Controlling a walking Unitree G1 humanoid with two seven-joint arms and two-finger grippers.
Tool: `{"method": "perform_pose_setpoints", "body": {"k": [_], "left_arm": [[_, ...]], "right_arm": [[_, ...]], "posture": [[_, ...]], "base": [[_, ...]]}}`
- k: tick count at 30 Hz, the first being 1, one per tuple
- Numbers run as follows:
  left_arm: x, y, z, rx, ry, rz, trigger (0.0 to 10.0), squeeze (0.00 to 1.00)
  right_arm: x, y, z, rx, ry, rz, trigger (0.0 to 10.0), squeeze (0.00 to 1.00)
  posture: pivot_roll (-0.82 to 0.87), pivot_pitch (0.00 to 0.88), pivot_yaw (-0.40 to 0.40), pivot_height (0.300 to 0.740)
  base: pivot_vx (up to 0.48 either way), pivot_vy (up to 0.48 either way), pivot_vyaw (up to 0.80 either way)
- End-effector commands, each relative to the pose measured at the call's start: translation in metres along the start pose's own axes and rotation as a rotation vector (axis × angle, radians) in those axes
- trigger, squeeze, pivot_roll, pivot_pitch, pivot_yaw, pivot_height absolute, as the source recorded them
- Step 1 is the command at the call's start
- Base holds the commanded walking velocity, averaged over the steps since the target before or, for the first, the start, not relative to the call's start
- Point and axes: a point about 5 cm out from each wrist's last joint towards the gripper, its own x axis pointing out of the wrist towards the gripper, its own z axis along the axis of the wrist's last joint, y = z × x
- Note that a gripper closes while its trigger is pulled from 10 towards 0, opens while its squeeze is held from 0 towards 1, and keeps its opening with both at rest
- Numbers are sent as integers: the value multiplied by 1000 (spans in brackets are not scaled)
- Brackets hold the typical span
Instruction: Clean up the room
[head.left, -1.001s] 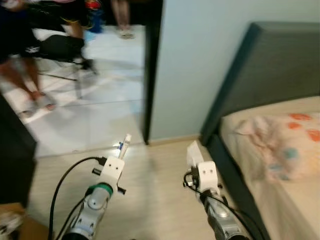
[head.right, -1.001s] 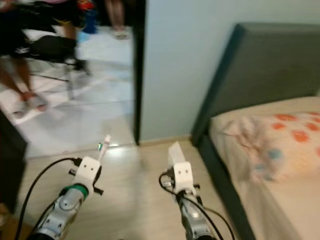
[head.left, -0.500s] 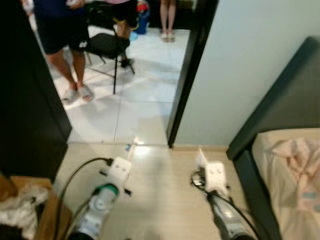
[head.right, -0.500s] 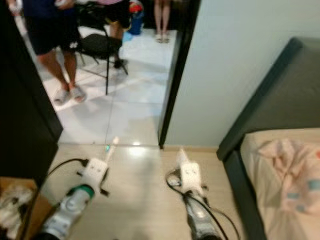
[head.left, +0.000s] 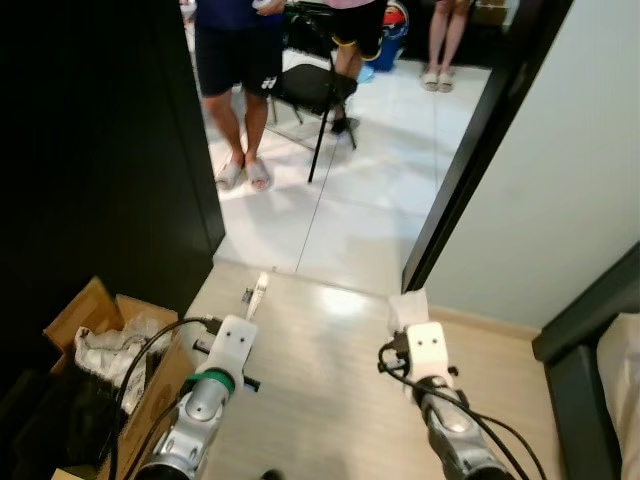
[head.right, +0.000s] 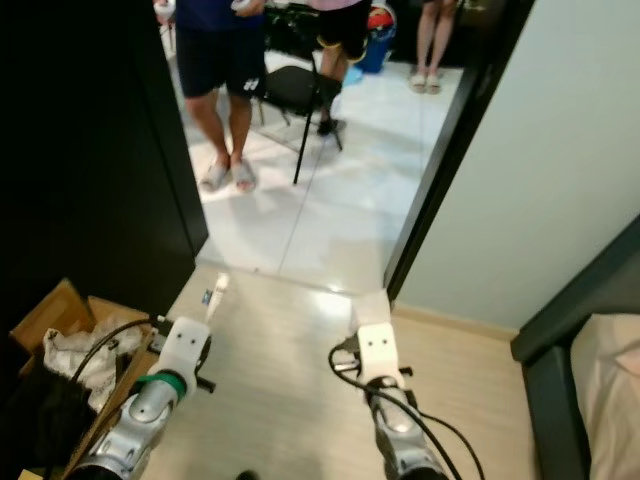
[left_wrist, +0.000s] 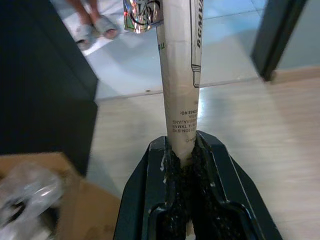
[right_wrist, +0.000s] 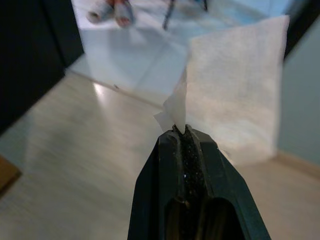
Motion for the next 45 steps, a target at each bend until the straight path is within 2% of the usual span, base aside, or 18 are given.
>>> {"method": "perform_pose_setpoints", "body": {"k": [1,42,45], "left_arm": [[-2,1,-7,5,25,-1,10000,0],[1,-3,-4,7,7,-1,10000,0],[1,-3,-3,11,3,1,10000,0]], "right_arm": [[-5,3,-10,1,34,8,10000,0],[-6,5,-10,-6,29,19,10000,0],[-6,6,-7,31,1,24,10000,0]], "posture": [[54,0,-6,740],[52,0,-11,740],[50,0,-11,740]], "base": [[0,0,794],[0,0,794],[420,0,517]]}}
